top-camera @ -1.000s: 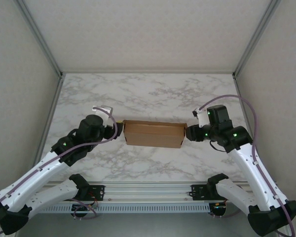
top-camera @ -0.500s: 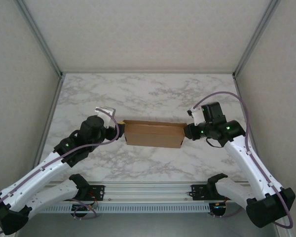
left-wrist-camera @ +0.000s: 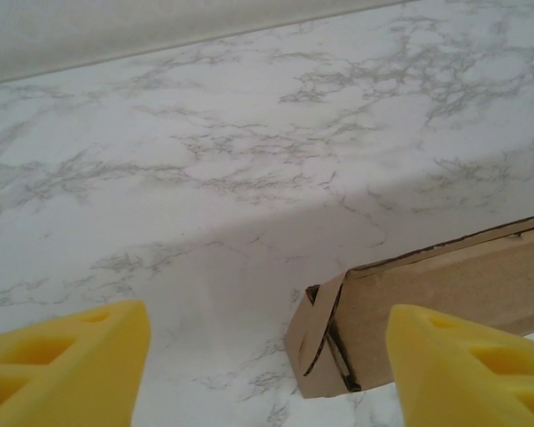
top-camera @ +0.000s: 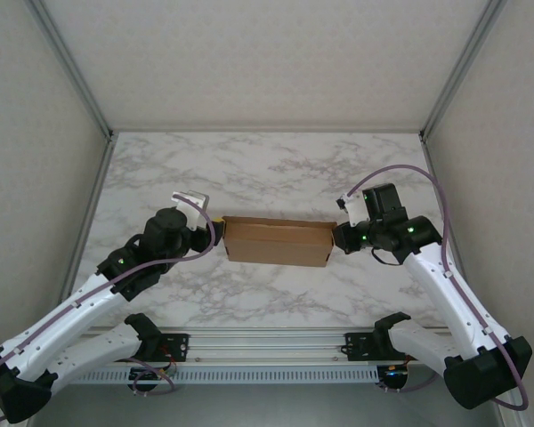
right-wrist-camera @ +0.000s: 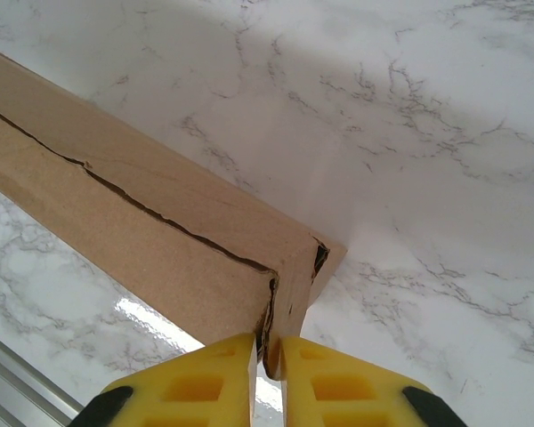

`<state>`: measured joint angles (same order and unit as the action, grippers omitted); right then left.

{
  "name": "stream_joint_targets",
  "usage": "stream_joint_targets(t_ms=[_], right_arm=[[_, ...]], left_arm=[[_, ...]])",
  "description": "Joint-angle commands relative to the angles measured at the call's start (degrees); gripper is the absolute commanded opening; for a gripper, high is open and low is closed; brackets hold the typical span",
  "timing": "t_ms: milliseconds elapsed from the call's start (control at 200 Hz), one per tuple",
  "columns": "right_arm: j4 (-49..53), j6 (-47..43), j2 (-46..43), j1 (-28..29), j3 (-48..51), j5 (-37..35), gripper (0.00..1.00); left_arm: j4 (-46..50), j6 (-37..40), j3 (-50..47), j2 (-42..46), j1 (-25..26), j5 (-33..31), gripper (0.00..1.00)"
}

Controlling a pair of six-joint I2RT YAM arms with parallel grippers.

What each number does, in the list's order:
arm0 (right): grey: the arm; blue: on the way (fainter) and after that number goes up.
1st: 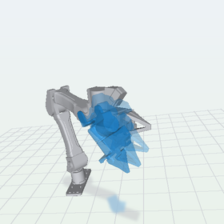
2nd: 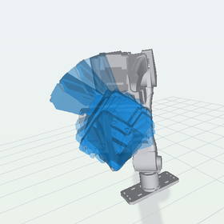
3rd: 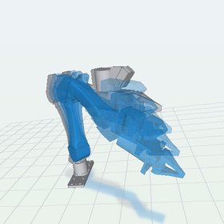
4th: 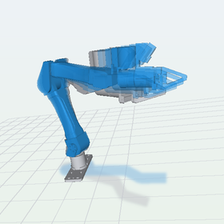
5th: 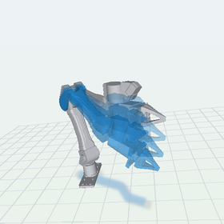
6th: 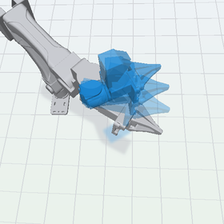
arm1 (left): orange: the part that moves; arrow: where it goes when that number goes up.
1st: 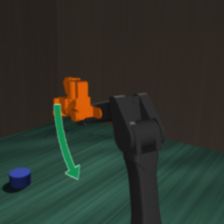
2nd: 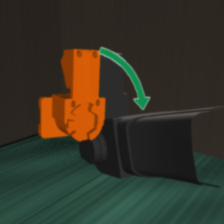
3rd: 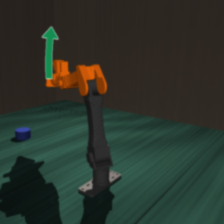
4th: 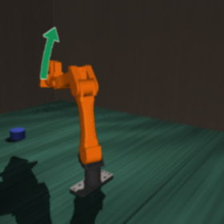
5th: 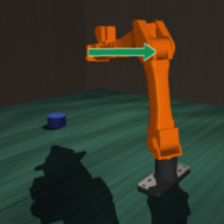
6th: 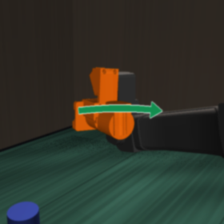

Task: Fold the paper box

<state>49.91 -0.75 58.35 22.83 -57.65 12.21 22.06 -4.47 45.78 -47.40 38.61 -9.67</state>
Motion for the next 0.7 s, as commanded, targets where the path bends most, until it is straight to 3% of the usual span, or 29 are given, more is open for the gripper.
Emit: stream_joint_targets(t_ms=[0, 120, 305, 696], right_arm=[[-0.5, -0.8, -0.1, 0.4, -0.5, 1.0, 0.14], [-0.5, -0.8, -0.2, 0.4, -0.4, 1.0, 0.13], [-0.6, -0.7, -0.2, 0.5, -0.3, 1.2, 0.13], [-0.7, -0.4, -0.8, 0.5, 0.0, 2.3, 0.11]], left_arm=[[-1.6, 1.6, -1.2, 0.6, -1.3, 3.3, 0.67], [-3.1, 2.1, -3.4, -0.1, -2.0, 9.6, 0.67], [-6.6, 1.7, -5.6, -2.4, -2.8, 9.7, 0.73], [-9.9, 0.4, -6.7, -6.4, -5.8, 11.3, 0.58]])
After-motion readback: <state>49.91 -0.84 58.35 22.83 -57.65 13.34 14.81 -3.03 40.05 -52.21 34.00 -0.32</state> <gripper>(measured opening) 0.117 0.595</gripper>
